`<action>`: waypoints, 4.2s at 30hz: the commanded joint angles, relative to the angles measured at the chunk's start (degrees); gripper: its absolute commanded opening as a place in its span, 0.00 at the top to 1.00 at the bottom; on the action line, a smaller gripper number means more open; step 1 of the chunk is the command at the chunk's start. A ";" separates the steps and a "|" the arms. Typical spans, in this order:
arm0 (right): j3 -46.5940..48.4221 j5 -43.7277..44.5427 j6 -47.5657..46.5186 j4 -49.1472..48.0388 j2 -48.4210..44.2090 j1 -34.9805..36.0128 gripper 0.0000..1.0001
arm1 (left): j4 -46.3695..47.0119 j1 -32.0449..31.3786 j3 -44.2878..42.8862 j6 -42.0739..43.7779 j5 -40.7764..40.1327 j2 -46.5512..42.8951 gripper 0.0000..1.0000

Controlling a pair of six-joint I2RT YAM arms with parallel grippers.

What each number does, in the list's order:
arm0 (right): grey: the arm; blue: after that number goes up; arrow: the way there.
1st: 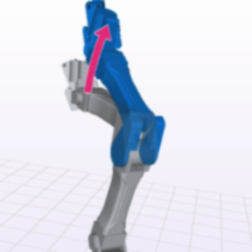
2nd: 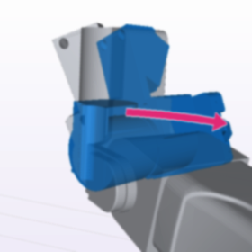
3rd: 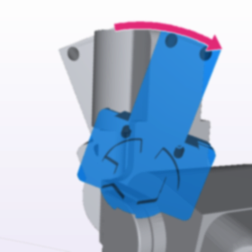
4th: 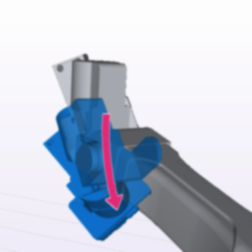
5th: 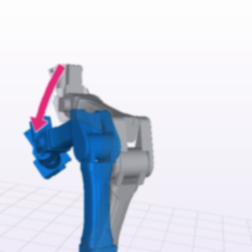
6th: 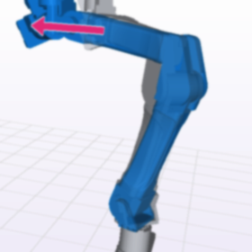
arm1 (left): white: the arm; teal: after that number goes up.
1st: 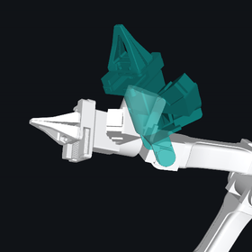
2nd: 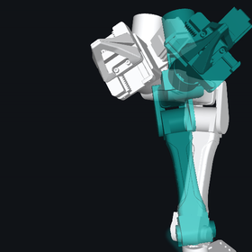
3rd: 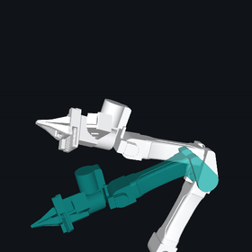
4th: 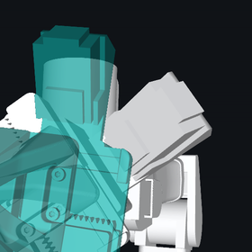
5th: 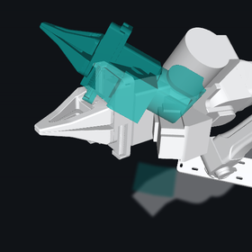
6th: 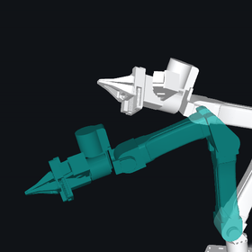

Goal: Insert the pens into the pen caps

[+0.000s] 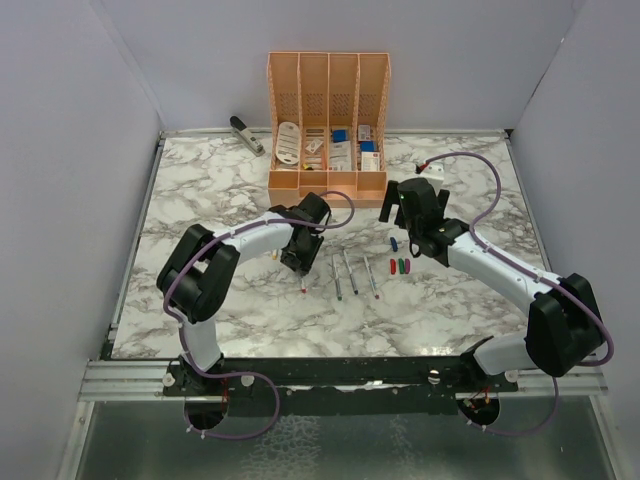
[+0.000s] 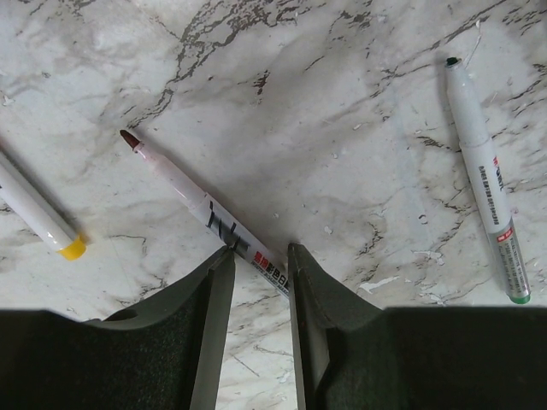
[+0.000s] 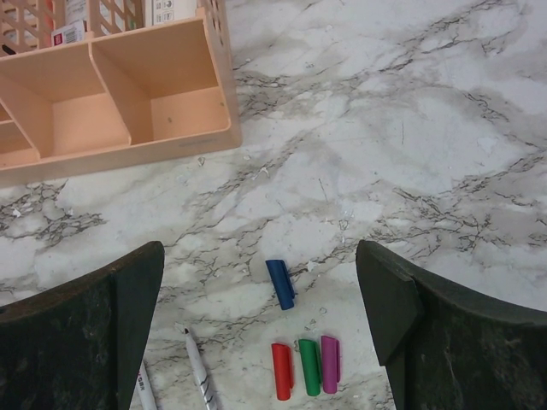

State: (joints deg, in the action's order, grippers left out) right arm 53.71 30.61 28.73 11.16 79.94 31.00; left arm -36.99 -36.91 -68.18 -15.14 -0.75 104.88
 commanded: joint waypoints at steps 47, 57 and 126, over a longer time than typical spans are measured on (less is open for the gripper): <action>4.46 0.62 -1.27 2.85 2.36 0.10 0.07 | -2.19 -0.05 3.96 -5.18 0.42 11.63 0.72; 6.05 1.59 -2.55 2.79 3.34 0.02 0.06 | -0.32 -0.10 4.20 -6.13 -0.78 16.59 0.89; -0.98 -8.62 4.21 14.02 13.11 6.35 0.70 | 30.74 0.96 13.91 9.22 9.19 -28.43 1.00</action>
State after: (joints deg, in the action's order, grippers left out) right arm 51.40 21.08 31.53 24.86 92.38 37.08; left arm -7.97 -36.21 -54.17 -6.94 6.39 77.52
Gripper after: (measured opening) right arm 0.300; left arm 0.141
